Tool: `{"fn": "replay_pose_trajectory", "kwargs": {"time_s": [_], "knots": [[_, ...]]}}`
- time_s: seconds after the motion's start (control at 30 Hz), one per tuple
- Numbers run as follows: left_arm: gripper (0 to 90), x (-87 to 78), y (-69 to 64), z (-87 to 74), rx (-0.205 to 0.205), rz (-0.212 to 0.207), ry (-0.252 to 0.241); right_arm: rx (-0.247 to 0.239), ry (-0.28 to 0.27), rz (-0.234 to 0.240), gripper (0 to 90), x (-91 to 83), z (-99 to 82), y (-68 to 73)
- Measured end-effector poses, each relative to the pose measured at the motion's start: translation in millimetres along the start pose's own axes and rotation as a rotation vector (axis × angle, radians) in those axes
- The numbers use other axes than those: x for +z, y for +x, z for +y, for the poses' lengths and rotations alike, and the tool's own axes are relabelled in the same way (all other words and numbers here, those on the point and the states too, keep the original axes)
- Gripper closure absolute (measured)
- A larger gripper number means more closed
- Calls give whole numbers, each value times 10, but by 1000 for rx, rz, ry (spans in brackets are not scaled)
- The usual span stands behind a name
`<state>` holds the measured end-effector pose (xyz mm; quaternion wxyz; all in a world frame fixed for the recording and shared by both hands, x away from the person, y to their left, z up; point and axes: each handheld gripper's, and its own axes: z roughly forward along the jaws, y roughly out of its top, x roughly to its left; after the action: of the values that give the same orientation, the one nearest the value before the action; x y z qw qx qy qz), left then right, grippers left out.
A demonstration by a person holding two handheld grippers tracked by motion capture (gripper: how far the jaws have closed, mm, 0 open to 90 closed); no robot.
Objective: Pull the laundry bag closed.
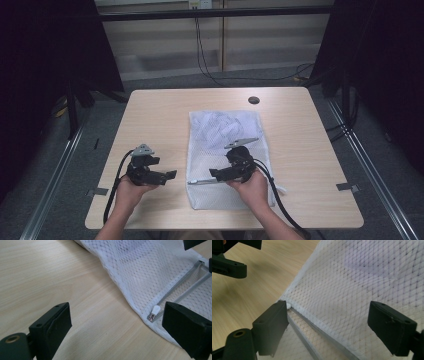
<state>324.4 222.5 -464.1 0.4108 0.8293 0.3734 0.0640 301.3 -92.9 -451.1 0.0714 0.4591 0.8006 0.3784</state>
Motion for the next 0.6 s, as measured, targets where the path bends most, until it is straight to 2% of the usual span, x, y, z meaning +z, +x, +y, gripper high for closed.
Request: {"fn": "replay_pose_trajectory", "kwargs": {"time_s": [0.17,0.3,0.5,0.6], "knots": [[84,2,-5,0,-2,0,0,18,49,22,173,72,24,35],[84,2,-6,1,-2,-7,-2,17,65,76,220,129,47,93],[84,-6,-4,3,-9,-10,-6,-2,58,90,233,215,66,179],[84,-7,-2,2,-6,-7,-2,12,53,97,255,235,67,191]]}}
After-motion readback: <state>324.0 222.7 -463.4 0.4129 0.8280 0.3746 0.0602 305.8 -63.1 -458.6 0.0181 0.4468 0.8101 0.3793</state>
